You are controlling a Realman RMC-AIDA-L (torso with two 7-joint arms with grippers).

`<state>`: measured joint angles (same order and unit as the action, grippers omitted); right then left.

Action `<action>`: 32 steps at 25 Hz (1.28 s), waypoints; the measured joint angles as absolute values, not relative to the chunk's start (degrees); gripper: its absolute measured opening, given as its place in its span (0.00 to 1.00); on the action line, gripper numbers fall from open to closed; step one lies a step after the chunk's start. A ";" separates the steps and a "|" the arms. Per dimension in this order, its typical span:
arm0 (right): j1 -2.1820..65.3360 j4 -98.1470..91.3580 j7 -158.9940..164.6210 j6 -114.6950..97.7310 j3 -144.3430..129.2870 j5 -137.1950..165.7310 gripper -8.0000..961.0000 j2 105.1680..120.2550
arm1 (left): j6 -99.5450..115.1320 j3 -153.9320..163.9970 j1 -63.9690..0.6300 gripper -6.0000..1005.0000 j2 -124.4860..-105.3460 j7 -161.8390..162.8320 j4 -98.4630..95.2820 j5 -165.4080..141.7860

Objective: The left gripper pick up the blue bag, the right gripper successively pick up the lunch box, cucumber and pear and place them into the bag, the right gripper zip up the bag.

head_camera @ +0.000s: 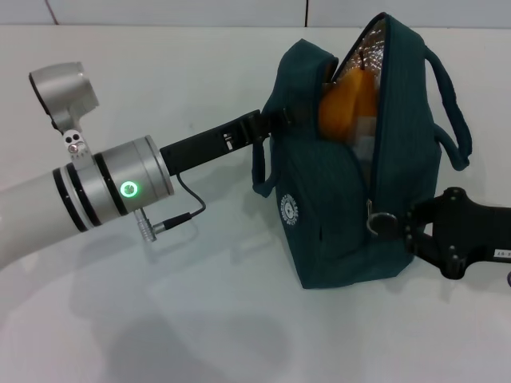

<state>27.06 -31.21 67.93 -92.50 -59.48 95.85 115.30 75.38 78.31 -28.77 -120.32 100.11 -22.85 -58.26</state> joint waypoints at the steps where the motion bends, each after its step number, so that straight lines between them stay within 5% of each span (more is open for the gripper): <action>1: 27.01 -31.31 67.91 -92.63 -59.45 95.61 0.03 115.29 | 75.39 78.31 -28.77 0.06 -120.33 100.11 -22.85 -58.26; 32: 26.51 -34.38 65.21 -96.44 -56.95 84.83 0.03 115.38 | 75.52 78.31 -28.65 0.06 -120.23 99.39 -22.85 -58.27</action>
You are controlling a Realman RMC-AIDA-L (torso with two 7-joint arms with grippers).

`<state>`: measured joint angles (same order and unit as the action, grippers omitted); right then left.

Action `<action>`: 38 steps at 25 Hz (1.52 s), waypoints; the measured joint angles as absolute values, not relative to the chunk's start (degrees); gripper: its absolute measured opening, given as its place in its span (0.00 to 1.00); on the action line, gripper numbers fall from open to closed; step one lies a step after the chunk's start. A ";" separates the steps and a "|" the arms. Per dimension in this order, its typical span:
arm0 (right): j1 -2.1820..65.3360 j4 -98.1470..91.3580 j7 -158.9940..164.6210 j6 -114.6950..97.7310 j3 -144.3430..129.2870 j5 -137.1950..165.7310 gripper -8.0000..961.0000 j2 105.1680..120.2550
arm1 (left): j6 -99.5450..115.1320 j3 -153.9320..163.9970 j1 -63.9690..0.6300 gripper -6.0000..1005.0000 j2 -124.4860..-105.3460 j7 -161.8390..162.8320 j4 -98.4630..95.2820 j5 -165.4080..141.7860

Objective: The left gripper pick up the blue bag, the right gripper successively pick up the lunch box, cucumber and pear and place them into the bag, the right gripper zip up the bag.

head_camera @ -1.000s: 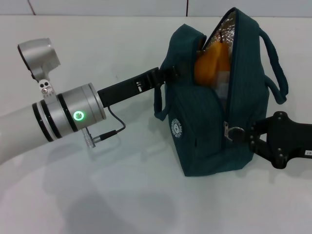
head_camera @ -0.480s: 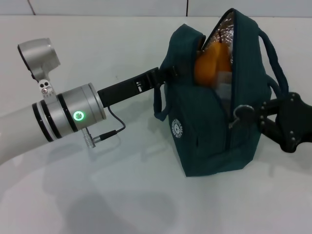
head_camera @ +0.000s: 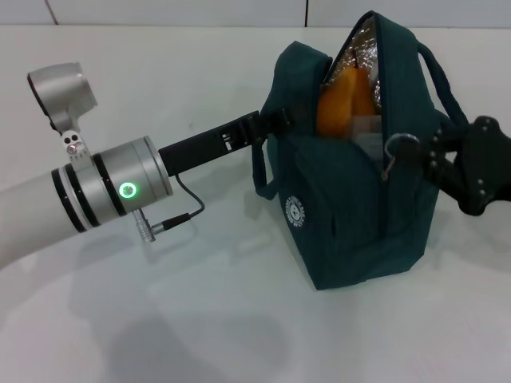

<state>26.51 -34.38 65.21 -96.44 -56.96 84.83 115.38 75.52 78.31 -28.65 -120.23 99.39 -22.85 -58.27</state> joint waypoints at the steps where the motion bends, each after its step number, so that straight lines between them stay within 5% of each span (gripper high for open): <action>1: 26.51 -34.38 65.21 -96.44 -56.95 84.83 0.03 115.38 | 75.80 78.31 -28.65 0.06 -120.23 99.12 -22.85 -58.27; 28: 31.68 -28.65 63.37 -92.51 -57.83 83.53 0.03 115.83 | 79.19 79.07 -27.00 0.07 -120.16 91.51 -22.83 -58.13; 34: 31.69 -28.63 63.37 -92.86 -57.91 83.55 0.03 115.84 | 79.20 78.81 -26.20 0.16 -120.06 89.35 -22.18 -55.28; 36: 31.73 -28.48 63.36 -93.12 -57.92 83.56 0.03 115.84 | 79.20 78.80 -25.96 0.36 -120.02 88.32 -21.91 -54.40; 38: 31.76 -28.31 63.36 -93.36 -57.92 83.57 0.03 115.84 | 79.20 78.78 -25.71 0.44 -119.98 87.27 -21.87 -53.69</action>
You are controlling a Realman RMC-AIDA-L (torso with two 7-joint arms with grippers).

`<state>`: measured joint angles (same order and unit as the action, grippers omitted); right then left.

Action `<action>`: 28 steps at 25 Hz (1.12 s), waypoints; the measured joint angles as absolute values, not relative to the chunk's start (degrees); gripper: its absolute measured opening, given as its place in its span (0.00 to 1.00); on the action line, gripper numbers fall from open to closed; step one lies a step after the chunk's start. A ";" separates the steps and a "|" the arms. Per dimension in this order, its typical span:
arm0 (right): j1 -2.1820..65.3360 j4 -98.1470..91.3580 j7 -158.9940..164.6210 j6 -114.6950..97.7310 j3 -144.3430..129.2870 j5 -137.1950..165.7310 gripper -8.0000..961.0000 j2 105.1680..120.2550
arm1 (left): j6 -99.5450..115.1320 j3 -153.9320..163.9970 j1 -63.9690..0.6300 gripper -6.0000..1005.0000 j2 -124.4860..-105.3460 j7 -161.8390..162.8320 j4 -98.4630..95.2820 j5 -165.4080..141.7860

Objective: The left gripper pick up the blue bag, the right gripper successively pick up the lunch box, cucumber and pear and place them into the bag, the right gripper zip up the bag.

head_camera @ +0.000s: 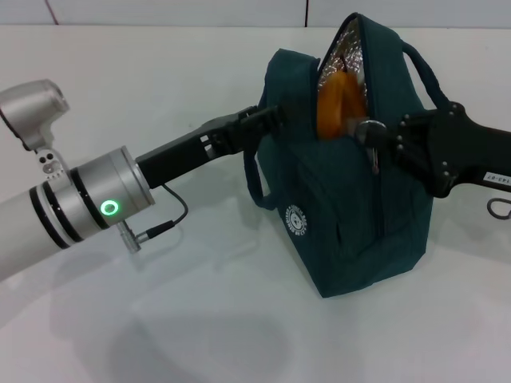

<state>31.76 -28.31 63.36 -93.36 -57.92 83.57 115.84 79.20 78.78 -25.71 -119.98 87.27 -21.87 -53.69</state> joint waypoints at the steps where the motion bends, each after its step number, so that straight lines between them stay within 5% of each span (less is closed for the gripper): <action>1: 31.76 -28.29 63.36 -93.37 -57.92 83.58 0.03 115.85 | 79.21 78.77 -25.63 0.48 -119.97 87.00 -21.87 -53.50; 10: 32.45 -26.88 62.35 -93.57 -58.96 81.93 0.03 116.11 | 82.51 75.88 -24.29 0.79 -119.70 85.10 -21.99 -53.03; 28: 38.71 -20.11 56.33 -90.31 -70.28 65.07 0.03 116.19 | 88.26 70.56 -17.15 0.78 -118.81 78.27 -22.47 -53.08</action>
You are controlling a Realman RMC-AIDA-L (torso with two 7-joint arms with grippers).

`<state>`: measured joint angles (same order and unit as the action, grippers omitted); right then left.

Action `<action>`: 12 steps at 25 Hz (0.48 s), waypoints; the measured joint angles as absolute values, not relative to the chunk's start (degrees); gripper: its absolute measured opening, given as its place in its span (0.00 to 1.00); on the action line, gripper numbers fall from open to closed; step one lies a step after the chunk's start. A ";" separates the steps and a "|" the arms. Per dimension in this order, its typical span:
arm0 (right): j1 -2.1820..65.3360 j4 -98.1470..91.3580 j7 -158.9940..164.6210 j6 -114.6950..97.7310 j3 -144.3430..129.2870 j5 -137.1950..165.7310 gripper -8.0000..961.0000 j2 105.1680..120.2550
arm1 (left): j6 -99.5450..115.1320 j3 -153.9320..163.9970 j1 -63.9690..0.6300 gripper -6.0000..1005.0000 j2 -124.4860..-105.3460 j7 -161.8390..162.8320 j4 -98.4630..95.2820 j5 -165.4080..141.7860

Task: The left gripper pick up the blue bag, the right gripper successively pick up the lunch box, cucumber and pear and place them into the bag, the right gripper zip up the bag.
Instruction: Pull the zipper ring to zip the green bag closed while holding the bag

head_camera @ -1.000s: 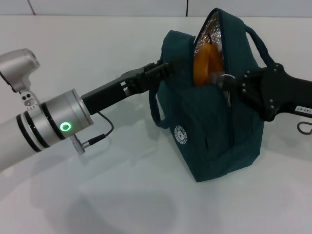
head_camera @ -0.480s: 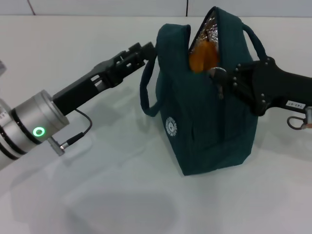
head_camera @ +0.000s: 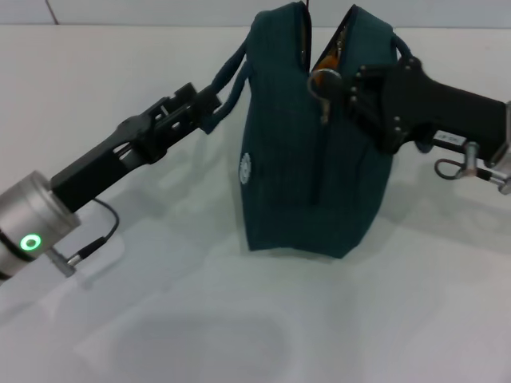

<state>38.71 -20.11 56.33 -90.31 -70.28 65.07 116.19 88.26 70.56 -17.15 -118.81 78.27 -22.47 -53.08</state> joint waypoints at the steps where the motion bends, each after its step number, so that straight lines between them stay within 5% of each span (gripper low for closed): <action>1: 39.15 -20.03 56.16 -89.58 -71.21 64.52 0.03 116.19 | 88.57 70.43 -16.77 0.78 -118.64 78.26 -22.48 -53.15; 12: 41.32 -19.94 56.09 -83.40 -81.95 56.72 0.04 116.19 | 88.39 70.60 -14.34 0.77 -118.77 75.00 -21.96 -55.07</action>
